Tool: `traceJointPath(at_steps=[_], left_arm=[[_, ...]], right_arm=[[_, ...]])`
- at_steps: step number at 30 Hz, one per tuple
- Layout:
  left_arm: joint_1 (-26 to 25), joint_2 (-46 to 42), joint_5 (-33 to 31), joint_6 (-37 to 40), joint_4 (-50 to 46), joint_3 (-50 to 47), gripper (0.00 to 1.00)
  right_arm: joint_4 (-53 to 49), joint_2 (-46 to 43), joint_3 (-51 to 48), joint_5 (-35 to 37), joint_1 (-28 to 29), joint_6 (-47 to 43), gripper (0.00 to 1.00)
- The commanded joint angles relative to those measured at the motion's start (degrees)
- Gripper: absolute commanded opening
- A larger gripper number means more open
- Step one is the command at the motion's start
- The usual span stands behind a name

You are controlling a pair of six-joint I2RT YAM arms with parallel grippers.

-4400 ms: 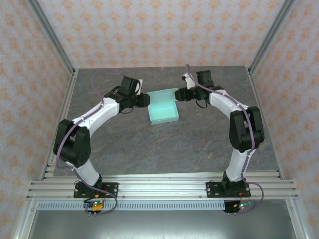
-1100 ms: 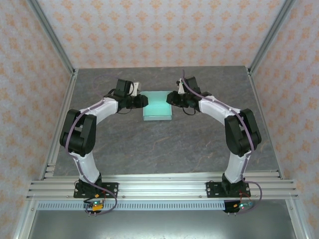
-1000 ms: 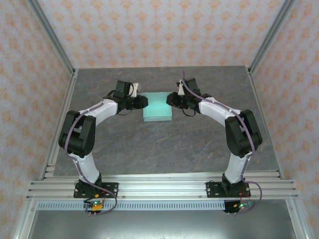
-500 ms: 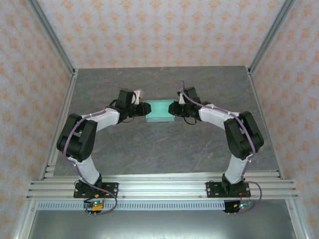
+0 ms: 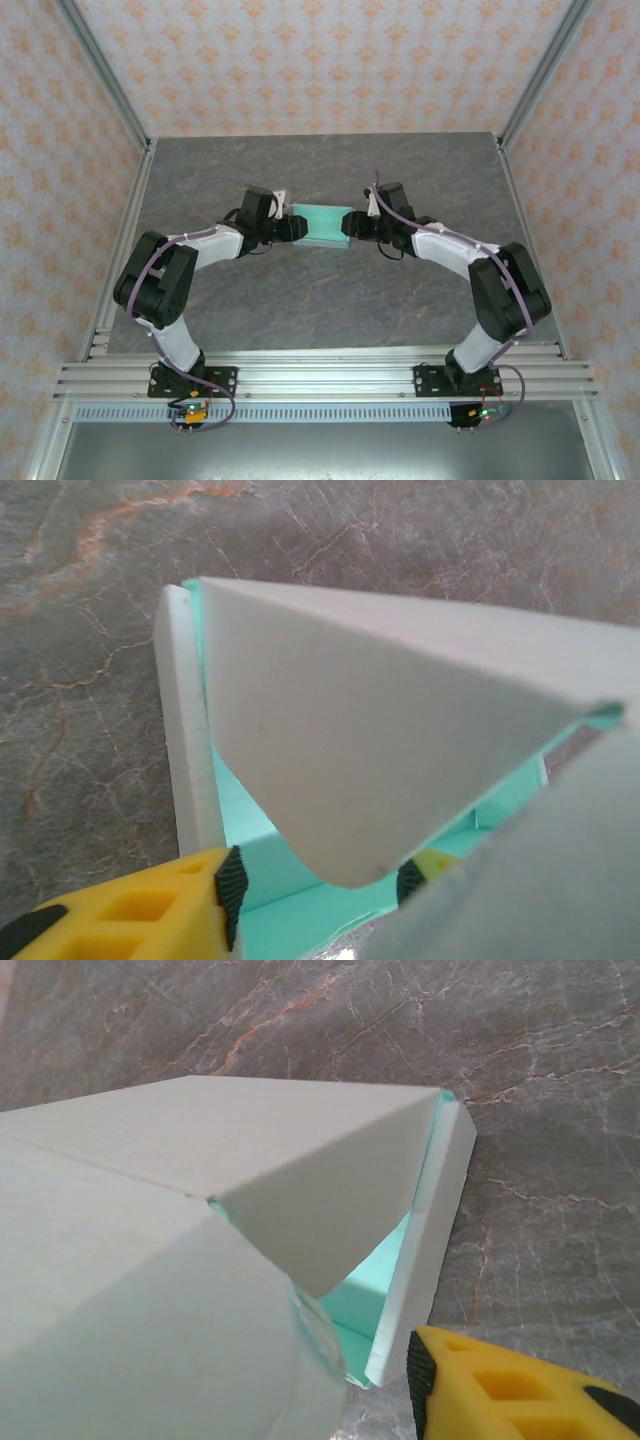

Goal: Fold the paper box

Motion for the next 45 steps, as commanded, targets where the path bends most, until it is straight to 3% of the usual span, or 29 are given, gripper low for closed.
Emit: traceJointPath(at_steps=[1, 5, 9, 13, 15, 18, 20, 25, 31, 37, 45], left_arm=[[-0.18, -3.79, -0.23, -0.8, -1.2, -0.74, 0.55], [-0.27, -8.17, 0.63, -1.58, -4.04, -1.17, 0.66], [-0.28, -12.35, 0.52, -1.19, -7.66, -1.7, 0.68], [-0.27, -18.23, -1.62, -3.17, -8.41, -3.72, 0.69], [-0.25, -21.81, -4.33, -4.35, -8.61, -4.67, 0.71], [-0.24, -24.49, -12.71, -4.77, -15.5, -0.87, 0.87], [-0.18, -22.38, -14.09, -3.51, -17.71, 3.13, 0.95], [0.63, -12.42, -15.08, -2.65, -19.71, 11.8, 0.97], [1.8, -2.98, -10.87, -1.13, -18.08, 14.92, 0.89], [1.78, -0.6, -8.83, 1.35, -16.24, 6.87, 0.84], [1.49, -1.52, -10.87, 3.4, -17.6, 2.3, 0.82]], right_arm=[[0.66, -3.68, -1.57, 1.29, -0.65, -0.1, 0.54], [0.07, -6.95, -1.86, 2.35, -0.86, 1.12, 0.58], [0.88, -10.46, -1.85, 3.25, -0.83, 5.03, 0.6], [1.16, -13.95, -2.62, 9.68, -1.04, 14.83, 0.62], [0.27, -14.99, -3.18, 13.86, -1.92, 21.96, 0.69], [3.31, -13.5, -3.34, 11.84, -3.85, 30.54, 0.72], [3.65, -10.11, -0.33, 7.95, -4.29, 31.85, 0.73], [-0.39, -0.04, 8.55, 2.57, -3.87, 28.56, 0.73], [-8.86, 6.12, 14.18, 4.61, -2.16, 19.26, 0.7], [-11.03, 7.79, 9.98, 9.02, -1.37, 12.41, 0.67], [-14.62, 10.24, 10.17, 12.92, -1.38, 7.42, 0.65]])
